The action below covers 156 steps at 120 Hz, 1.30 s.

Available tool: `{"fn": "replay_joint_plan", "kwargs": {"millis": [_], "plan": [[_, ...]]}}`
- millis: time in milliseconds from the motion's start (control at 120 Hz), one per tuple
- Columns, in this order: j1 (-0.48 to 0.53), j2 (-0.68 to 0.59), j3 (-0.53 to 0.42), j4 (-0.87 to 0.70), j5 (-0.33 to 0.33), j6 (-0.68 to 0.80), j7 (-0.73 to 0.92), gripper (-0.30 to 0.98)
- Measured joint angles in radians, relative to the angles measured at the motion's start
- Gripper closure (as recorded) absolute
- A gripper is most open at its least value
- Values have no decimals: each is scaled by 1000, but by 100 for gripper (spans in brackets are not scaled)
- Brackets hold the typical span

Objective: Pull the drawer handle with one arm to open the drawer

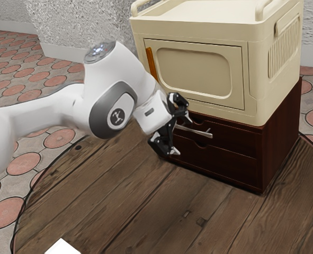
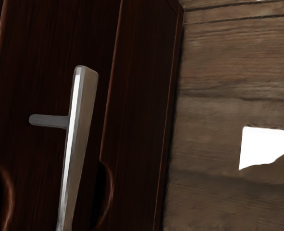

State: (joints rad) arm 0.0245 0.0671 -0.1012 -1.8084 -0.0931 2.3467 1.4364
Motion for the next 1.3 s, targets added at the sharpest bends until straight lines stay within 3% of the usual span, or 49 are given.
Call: {"fn": "replay_joint_plan", "kwargs": {"millis": [383, 542, 650, 1300], "plan": [[-18, 45, -1, 2, -7, 44, 49, -1], [-22, 58, 5, 1, -12, 48, 66, -14], [-22, 39, 15, -3, -14, 49, 73, 5], [-14, -21, 29, -58, -43, 54, 80, 46]]}}
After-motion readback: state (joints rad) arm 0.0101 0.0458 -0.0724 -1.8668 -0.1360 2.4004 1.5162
